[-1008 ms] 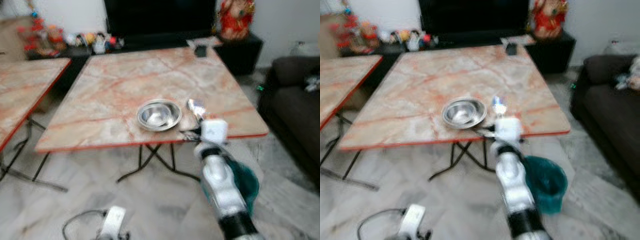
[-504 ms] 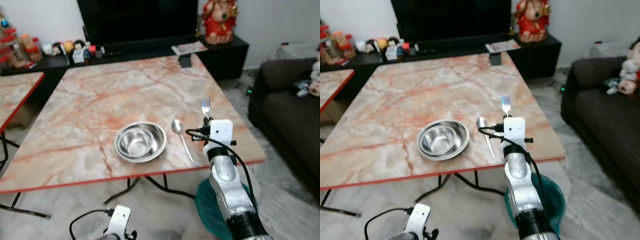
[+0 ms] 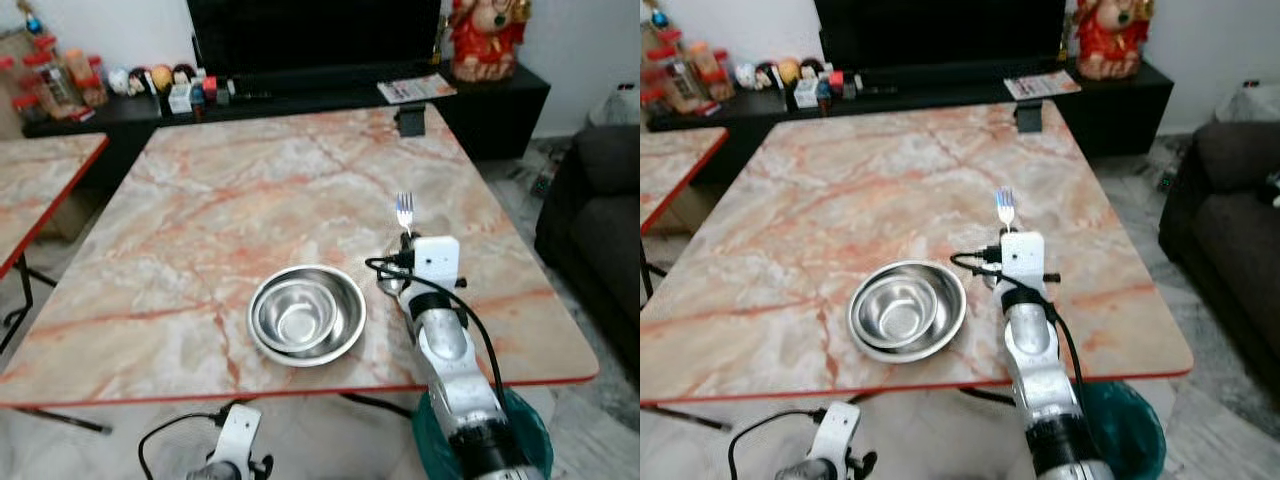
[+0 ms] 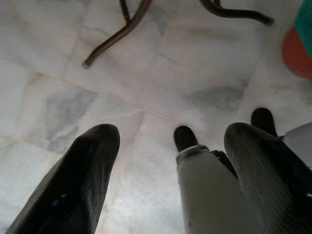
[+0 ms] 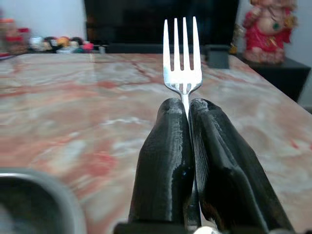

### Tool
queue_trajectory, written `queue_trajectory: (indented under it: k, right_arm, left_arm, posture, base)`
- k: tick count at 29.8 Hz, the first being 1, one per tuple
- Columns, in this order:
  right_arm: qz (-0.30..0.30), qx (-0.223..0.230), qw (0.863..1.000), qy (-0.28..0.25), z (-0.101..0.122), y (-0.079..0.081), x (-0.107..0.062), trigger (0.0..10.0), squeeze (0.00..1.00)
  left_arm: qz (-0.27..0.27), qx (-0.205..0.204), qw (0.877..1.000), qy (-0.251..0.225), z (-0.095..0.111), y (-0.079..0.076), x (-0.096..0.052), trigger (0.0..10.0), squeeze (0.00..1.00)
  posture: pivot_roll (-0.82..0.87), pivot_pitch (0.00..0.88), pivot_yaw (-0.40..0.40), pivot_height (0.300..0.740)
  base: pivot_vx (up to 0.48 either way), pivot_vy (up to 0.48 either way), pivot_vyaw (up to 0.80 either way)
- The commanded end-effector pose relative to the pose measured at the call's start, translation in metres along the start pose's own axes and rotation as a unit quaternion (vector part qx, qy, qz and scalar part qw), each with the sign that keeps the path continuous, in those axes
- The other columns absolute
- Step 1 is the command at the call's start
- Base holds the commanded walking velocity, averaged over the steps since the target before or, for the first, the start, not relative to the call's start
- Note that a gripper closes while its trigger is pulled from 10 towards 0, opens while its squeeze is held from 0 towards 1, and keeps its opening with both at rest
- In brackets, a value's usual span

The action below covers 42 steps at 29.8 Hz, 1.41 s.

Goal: Setting the table

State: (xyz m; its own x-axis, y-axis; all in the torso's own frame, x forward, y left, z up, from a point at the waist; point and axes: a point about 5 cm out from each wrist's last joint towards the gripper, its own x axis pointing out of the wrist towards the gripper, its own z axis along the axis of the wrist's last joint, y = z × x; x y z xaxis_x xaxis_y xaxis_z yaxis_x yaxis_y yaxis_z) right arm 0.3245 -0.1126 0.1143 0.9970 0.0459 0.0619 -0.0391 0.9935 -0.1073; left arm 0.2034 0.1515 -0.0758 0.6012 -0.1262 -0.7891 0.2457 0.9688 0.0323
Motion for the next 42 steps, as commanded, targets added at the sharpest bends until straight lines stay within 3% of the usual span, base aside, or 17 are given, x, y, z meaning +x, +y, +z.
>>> queue_trajectory:
  k: [1, 17, 25, 34, 42]
  right_arm:
    - [0.008, -0.004, 1.0, -0.011, 0.005, 0.004, 0.001, 10.0, 0.0]
    - [0.006, 0.001, 1.0, -0.004, 0.003, 0.003, 0.0, 10.0, 0.0]
    - [0.005, -0.001, 1.0, 0.004, 0.001, 0.003, 0.0, 10.0, 0.0]
    - [0.004, -0.016, 0.999, 0.046, -0.012, 0.002, 0.0, 10.0, 0.0]
    - [-0.023, -0.024, 0.992, 0.118, -0.031, -0.007, 0.007, 10.0, 0.0]
  left_arm:
    - [0.003, 0.006, 1.0, 0.013, -0.007, 0.001, -0.001, 10.0, 0.0]
    - [0.004, 0.003, 1.0, 0.012, -0.007, 0.001, -0.001, 10.0, 0.0]
    - [0.004, 0.001, 1.0, 0.013, -0.008, 0.001, -0.002, 10.0, 0.0]
    - [0.003, 0.001, 1.0, 0.015, -0.009, 0.001, -0.002, 10.0, 0.0]
    - [0.001, 0.003, 1.0, 0.015, -0.008, 0.0, -0.001, 10.0, 0.0]
  posture:
    - [-0.03, 0.0, 0.065, 0.74]
    - [-0.03, 0.0, 0.065, 0.74]
    - [-0.03, 0.0, 0.065, 0.74]
    - [-0.03, 0.0, 0.066, 0.74]
    - [-0.03, 0.0, 0.067, 0.74]
  base:
    - [0.0, -0.3, 0.0]
    - [0.0, -0.298, 0.0]
    - [0.0, 0.0, 0.0]
    - [0.0, 0.0, 0.0]
    - [0.0, 0.0, 0.0]
